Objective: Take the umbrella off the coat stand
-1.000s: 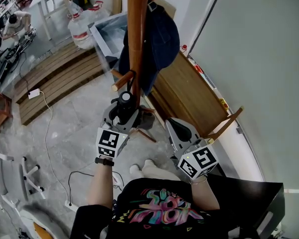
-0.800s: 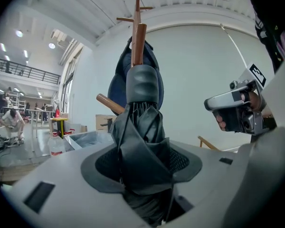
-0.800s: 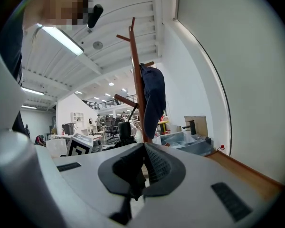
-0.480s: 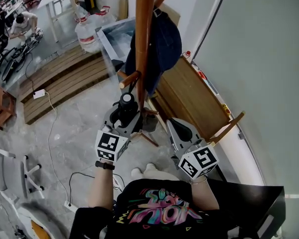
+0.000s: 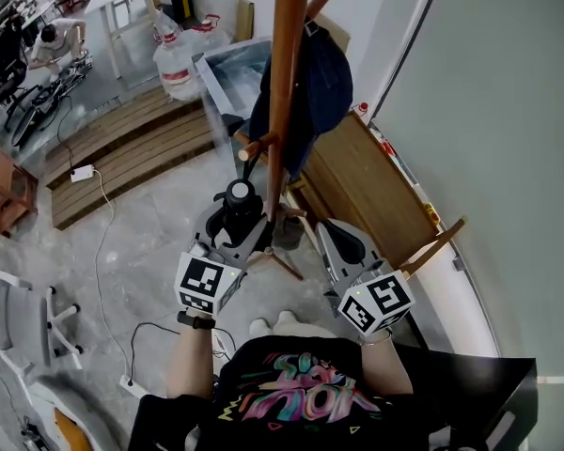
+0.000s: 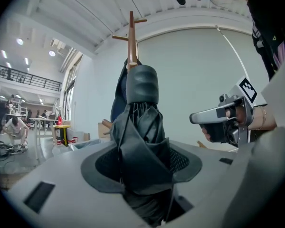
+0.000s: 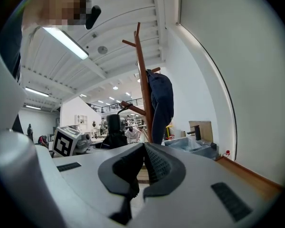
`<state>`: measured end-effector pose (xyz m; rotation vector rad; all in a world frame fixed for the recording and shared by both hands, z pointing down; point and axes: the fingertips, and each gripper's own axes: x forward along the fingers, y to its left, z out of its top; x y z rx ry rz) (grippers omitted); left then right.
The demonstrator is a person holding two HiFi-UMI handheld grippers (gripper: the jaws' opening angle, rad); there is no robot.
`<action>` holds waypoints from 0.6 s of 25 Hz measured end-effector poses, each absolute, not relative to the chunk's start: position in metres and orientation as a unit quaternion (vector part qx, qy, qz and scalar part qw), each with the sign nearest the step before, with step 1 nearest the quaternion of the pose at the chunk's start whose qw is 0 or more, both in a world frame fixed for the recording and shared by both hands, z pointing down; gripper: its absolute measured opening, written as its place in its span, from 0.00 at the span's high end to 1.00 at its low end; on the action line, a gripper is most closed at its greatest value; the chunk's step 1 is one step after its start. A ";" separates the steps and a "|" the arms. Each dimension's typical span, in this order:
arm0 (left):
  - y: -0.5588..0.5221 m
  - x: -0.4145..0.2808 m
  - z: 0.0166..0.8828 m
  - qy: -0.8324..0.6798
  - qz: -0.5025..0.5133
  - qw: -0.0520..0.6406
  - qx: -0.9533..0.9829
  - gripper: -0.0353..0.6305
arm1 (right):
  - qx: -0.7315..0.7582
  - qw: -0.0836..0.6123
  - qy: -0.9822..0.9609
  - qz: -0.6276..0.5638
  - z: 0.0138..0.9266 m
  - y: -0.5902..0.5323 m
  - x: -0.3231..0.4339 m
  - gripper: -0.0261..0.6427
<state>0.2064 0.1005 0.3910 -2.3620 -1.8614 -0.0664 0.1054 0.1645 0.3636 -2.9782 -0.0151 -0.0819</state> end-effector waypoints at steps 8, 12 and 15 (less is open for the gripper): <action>0.076 0.199 0.362 -0.603 -0.011 0.057 -0.795 0.56 | -0.997 0.078 0.019 -0.021 0.359 0.153 0.115 0.94; 0.059 0.196 0.352 -0.593 -0.013 0.053 -0.804 0.56 | -0.996 0.077 0.033 -0.013 0.354 0.146 0.120 0.94; 0.048 0.195 0.348 -0.582 -0.015 0.050 -0.812 0.56 | -0.996 0.078 0.041 -0.013 0.352 0.144 0.123 0.94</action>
